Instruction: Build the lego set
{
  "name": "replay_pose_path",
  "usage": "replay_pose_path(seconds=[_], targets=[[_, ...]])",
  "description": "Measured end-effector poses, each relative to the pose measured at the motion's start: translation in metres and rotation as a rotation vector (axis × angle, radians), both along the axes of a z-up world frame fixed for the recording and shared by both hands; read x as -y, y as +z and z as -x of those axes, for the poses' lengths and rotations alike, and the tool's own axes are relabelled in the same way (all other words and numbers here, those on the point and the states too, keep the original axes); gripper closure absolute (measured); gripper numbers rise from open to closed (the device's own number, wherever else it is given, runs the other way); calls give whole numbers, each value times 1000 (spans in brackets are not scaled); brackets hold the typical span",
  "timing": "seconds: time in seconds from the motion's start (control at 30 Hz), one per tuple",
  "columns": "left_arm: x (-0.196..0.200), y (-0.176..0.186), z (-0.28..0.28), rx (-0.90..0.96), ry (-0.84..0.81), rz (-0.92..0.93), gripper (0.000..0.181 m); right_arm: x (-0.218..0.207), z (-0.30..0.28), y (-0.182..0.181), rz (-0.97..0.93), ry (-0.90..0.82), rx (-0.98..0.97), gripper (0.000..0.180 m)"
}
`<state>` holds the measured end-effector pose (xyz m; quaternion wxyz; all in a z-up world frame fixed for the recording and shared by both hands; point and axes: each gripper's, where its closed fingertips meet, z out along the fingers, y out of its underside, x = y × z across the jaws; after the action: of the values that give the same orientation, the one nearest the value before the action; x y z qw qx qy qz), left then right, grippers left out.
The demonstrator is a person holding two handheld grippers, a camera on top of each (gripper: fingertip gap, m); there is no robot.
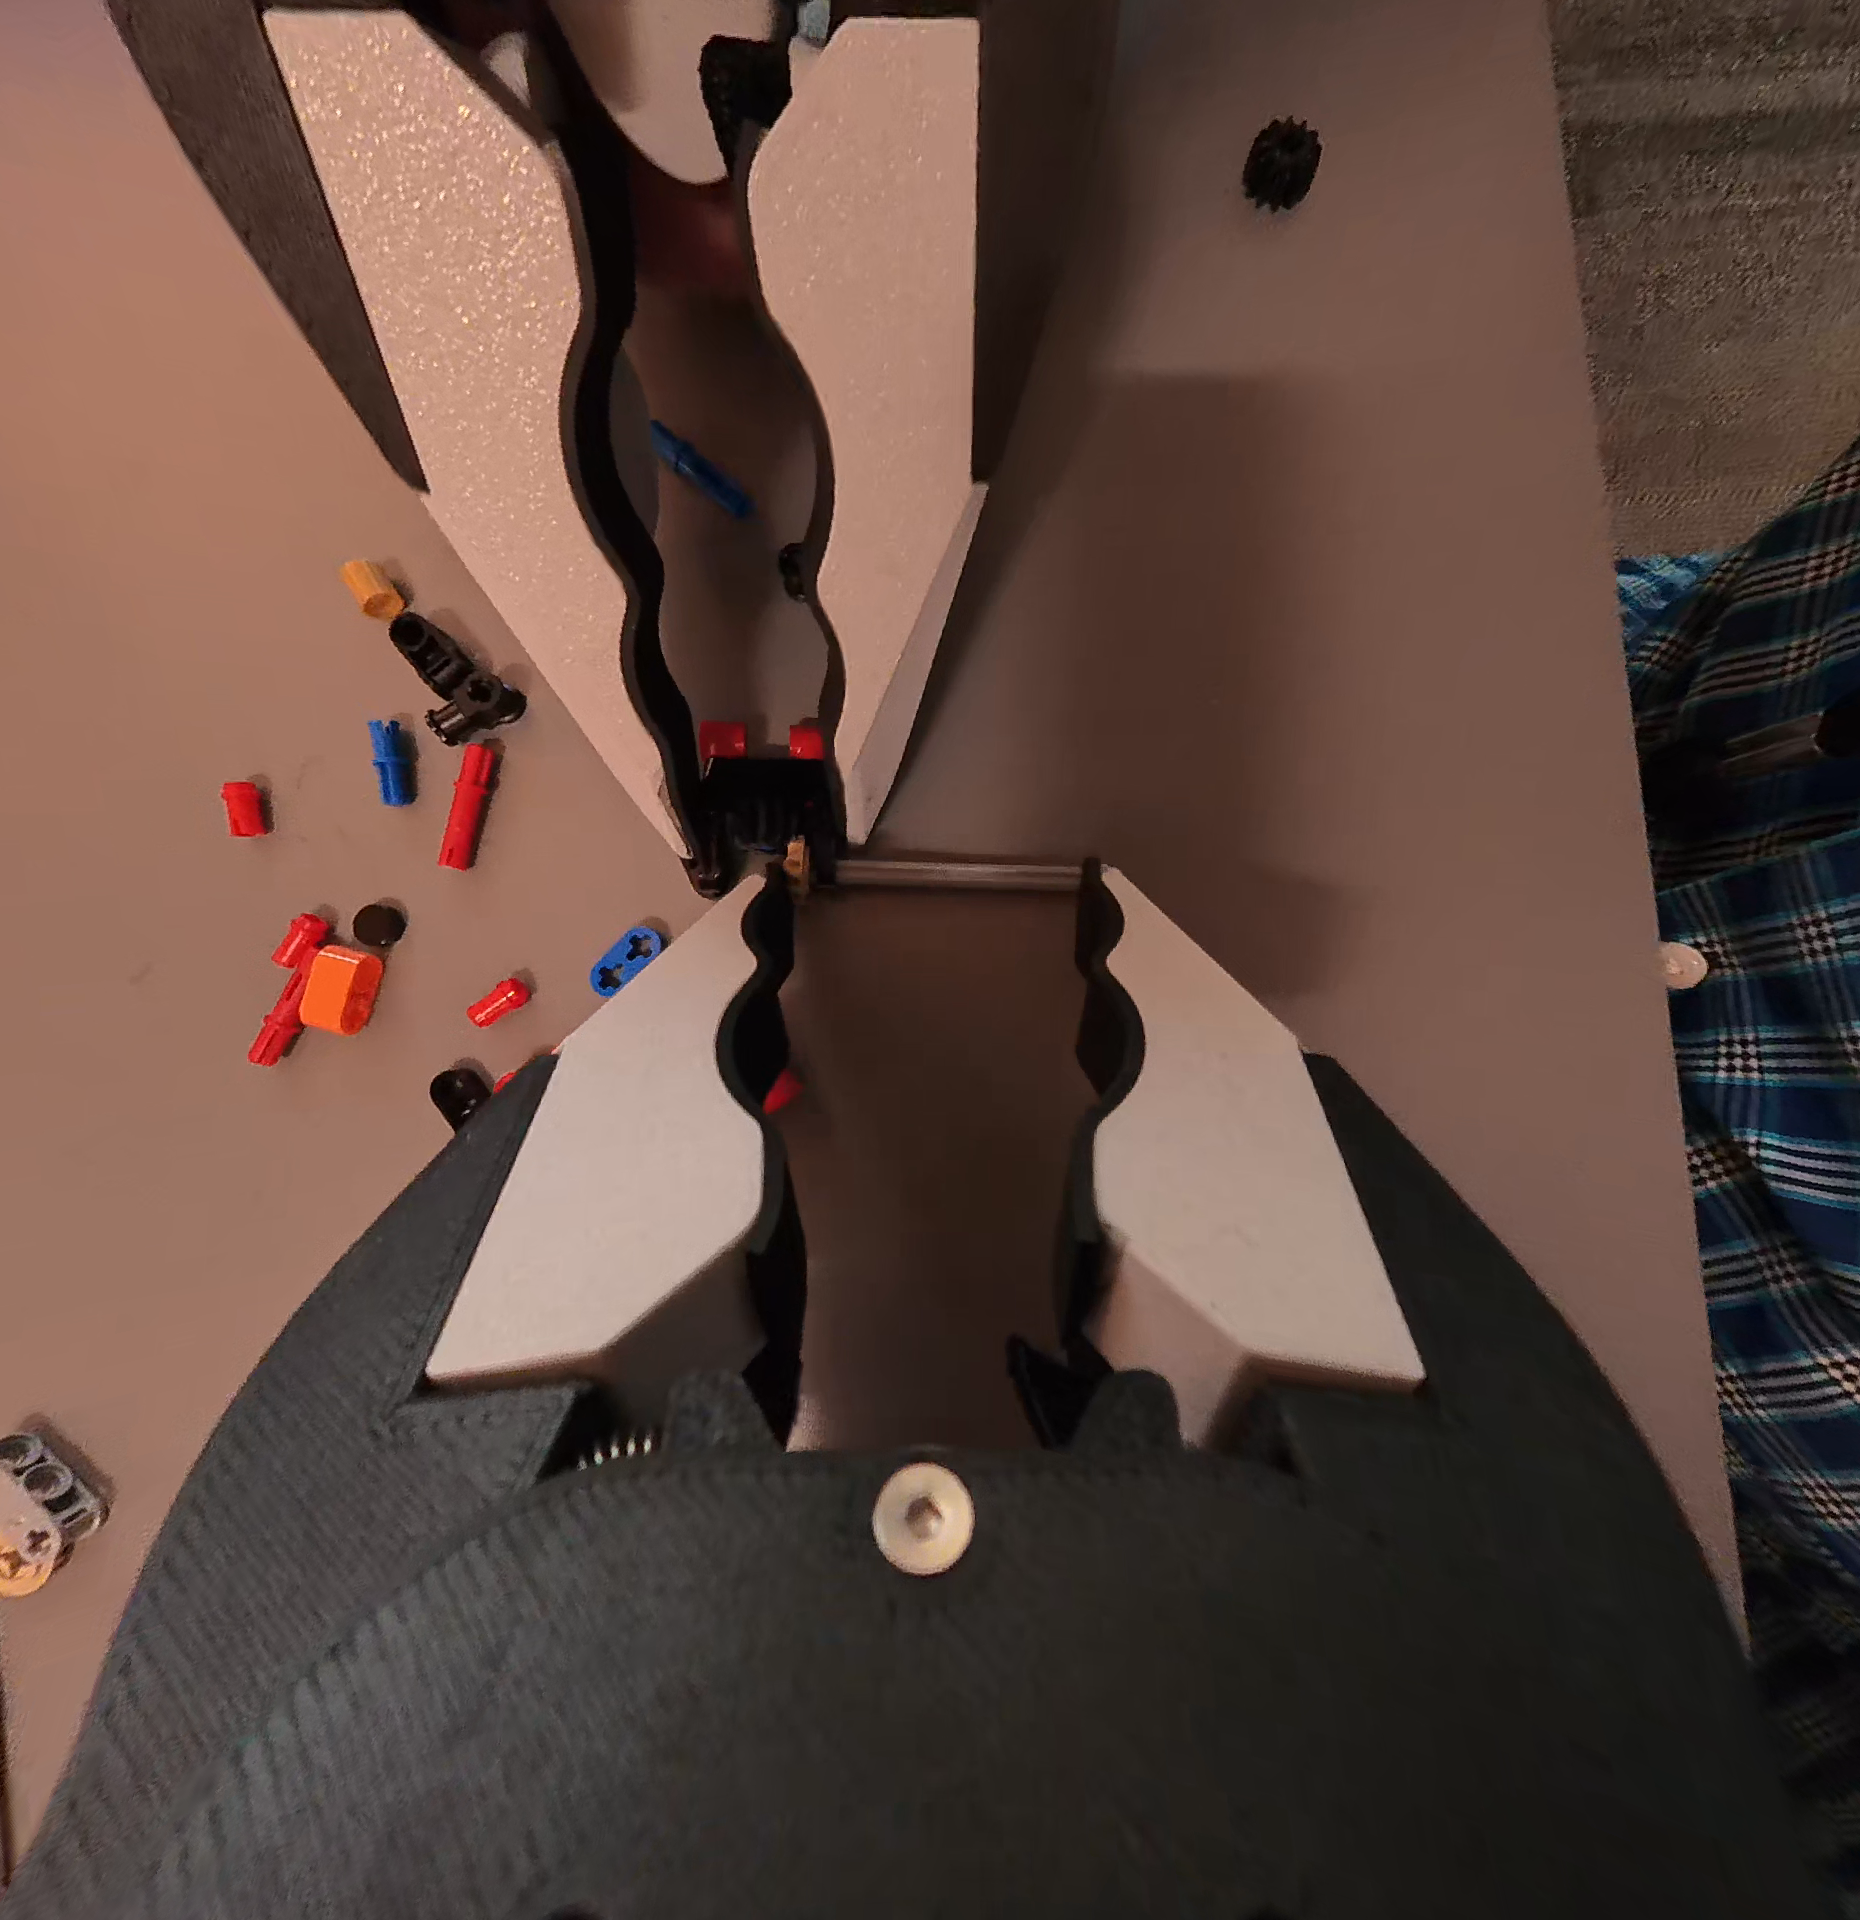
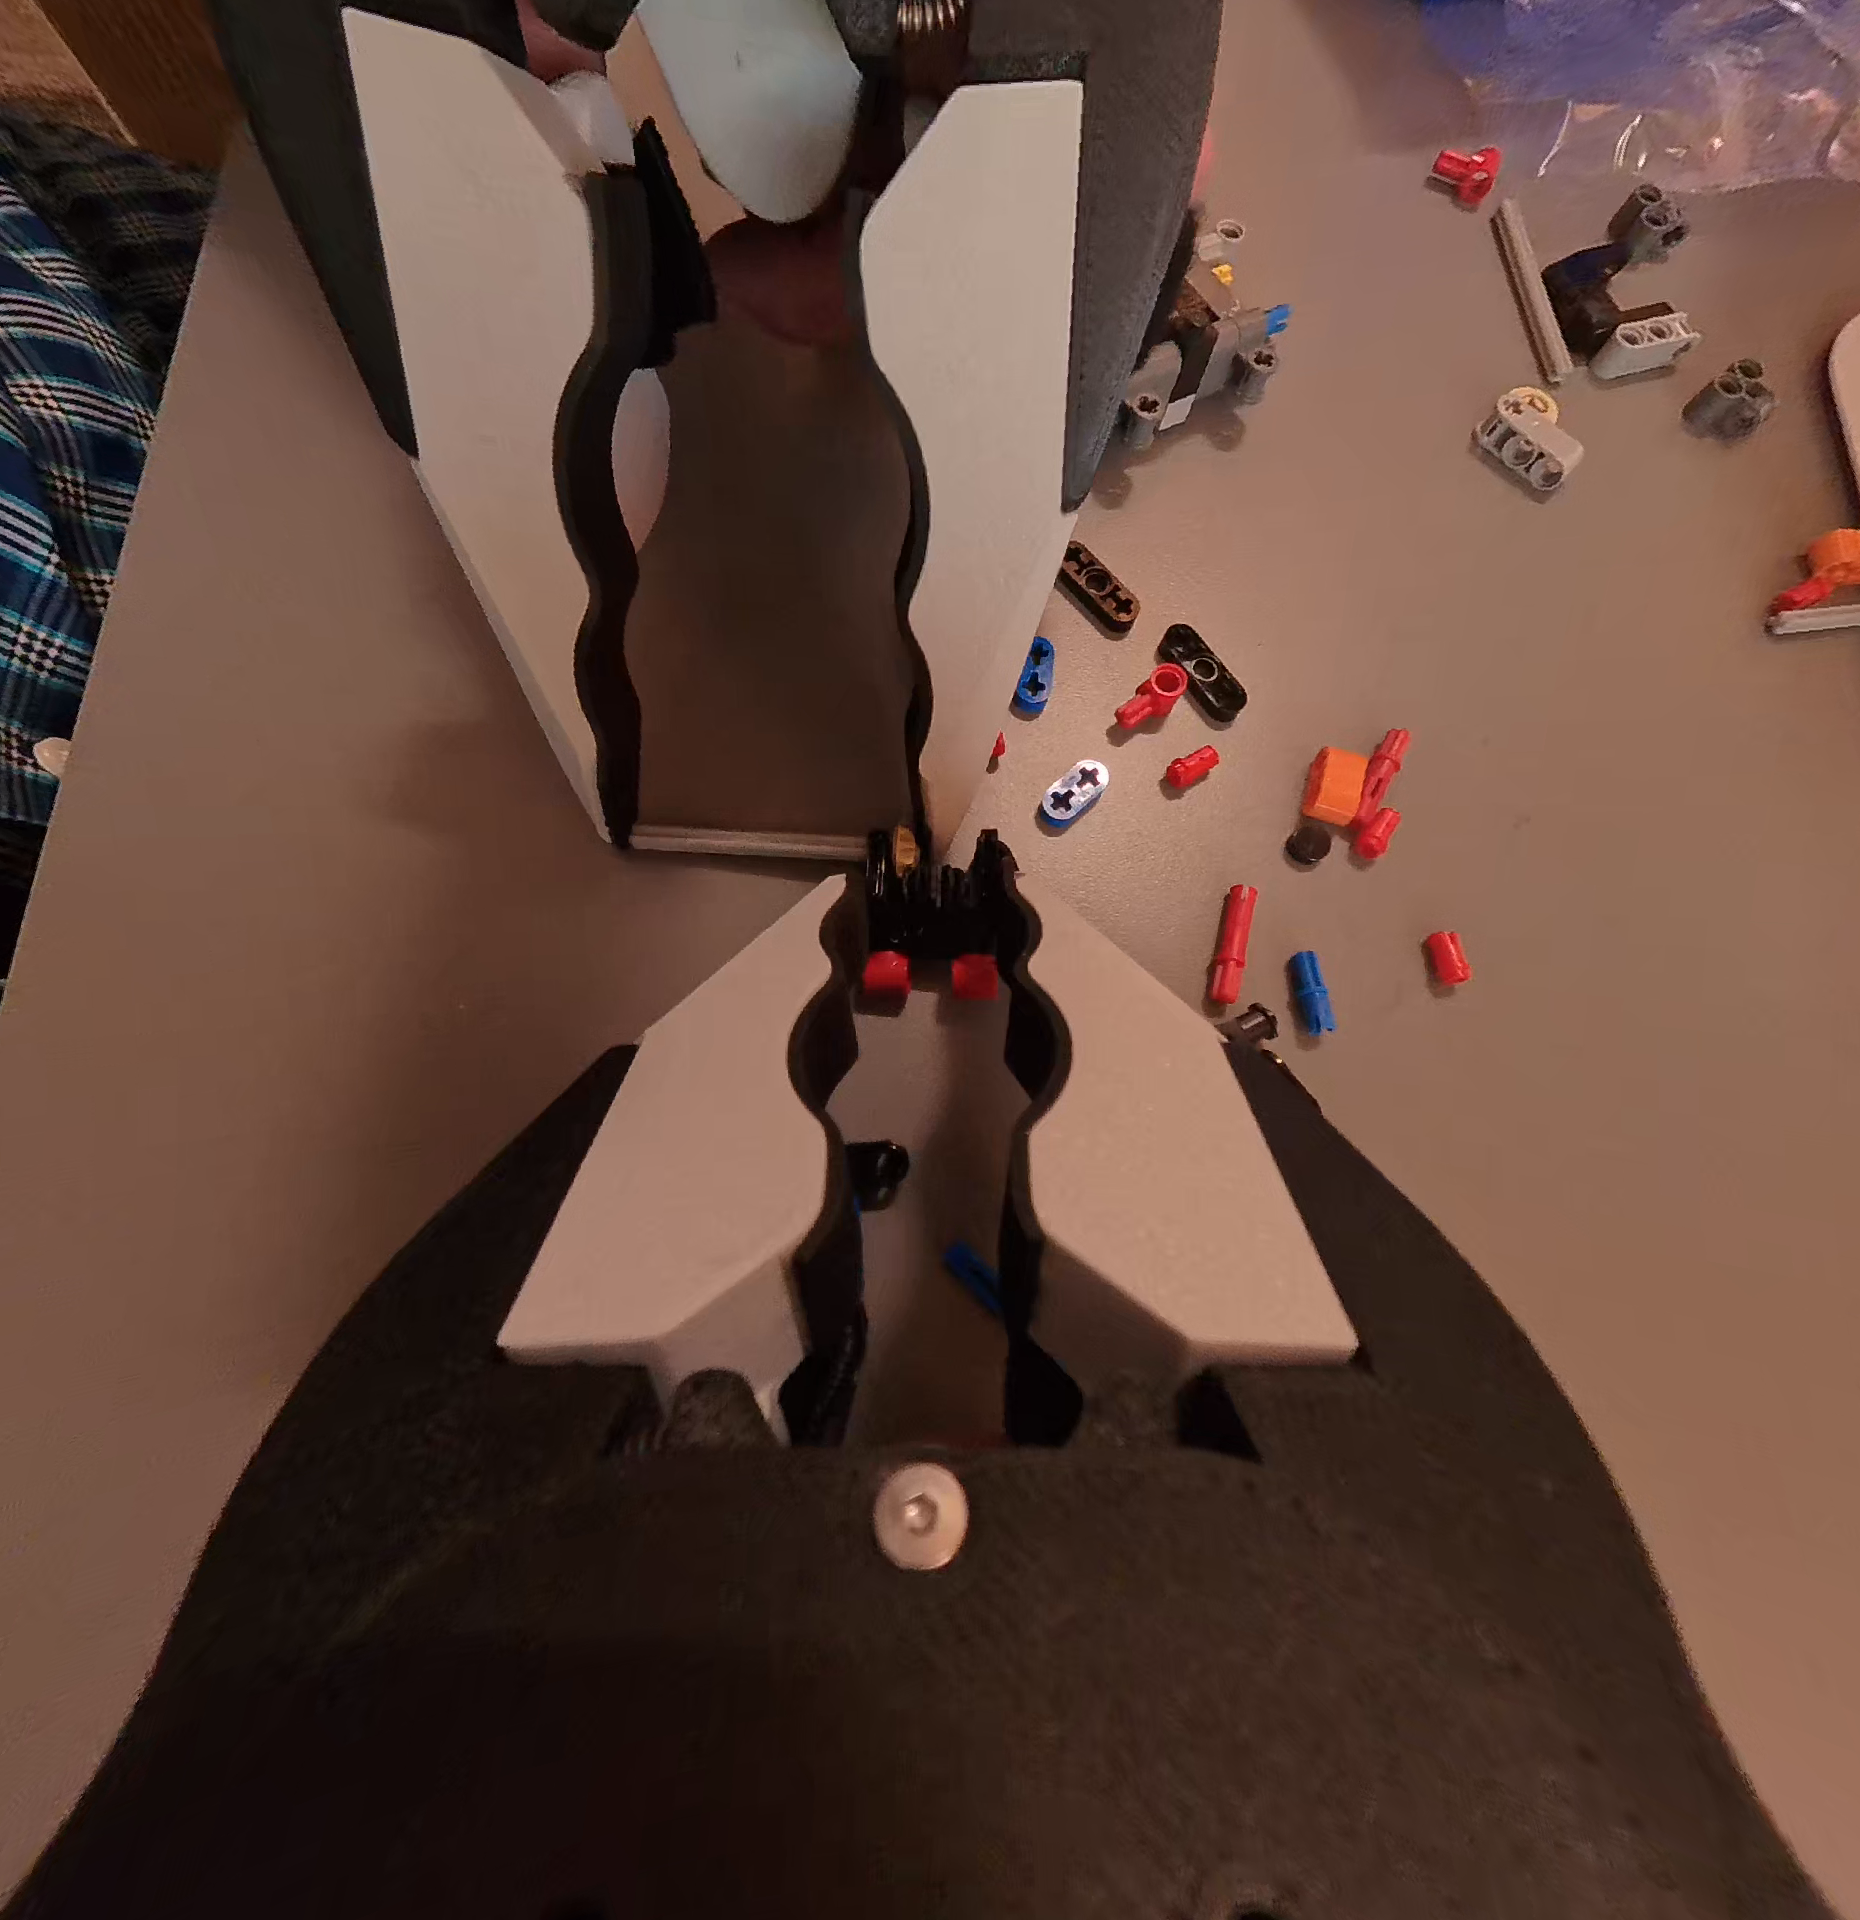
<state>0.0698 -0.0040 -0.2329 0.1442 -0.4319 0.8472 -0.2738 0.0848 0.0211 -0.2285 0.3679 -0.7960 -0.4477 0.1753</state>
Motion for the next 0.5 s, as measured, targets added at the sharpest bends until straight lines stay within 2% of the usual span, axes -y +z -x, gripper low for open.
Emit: replay_pose_path(seconds=[0.5], targets=[[-1,0,-1,15,12,-13,126,-1,-1,1,-8,-9,-1,158]])
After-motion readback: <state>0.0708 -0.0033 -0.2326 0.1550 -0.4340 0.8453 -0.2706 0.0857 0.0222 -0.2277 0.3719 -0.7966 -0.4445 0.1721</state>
